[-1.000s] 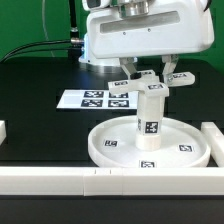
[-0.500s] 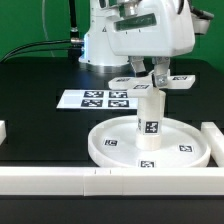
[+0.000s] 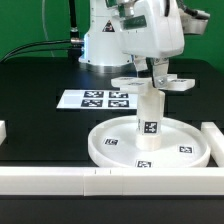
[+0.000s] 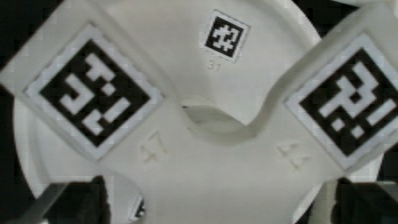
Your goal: Assemble round table
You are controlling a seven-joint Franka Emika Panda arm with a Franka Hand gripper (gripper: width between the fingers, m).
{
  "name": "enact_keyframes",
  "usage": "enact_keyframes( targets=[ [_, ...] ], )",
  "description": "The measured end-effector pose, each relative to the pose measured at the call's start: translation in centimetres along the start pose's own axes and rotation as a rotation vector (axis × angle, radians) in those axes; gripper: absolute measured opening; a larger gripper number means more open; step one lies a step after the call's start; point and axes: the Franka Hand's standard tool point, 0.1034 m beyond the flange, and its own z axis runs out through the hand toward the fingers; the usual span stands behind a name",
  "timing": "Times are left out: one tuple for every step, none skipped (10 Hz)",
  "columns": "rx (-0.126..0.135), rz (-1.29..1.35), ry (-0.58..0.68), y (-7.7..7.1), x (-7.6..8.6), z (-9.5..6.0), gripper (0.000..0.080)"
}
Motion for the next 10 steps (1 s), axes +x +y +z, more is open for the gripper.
enact_keyframes(
  targets=[
    [0.000,-0.015,-0.009,-0.1,-0.3,-1.0,0.0647],
    [0.007,-0.022,-0.022,-0.4,-0.6,-2.2,0.0647],
    [0.011,-0.050,-0.027,-0.6,-0.7,-2.8,0.0647],
    [0.008,-0.067,-0.028,-0.5,-0.7,-2.5,0.0648],
    [0.006,-0.086,-0.028,-0.5,-0.8,-2.4,0.0648],
    [0.003,-0.138,-0.025,-0.5,-0.8,-2.4,0.0648],
    [-0.019,-0.284,-0.002,-0.6,-1.1,-2.4,0.0648],
    [-0.032,-0.490,0.007,-0.8,-1.4,-2.3,0.0648],
    [-0.041,-0.659,-0.007,-0.8,-1.5,-2.0,0.0648],
    [-0.044,-0.761,-0.016,-0.7,-1.4,-1.5,0.0648]
  ],
)
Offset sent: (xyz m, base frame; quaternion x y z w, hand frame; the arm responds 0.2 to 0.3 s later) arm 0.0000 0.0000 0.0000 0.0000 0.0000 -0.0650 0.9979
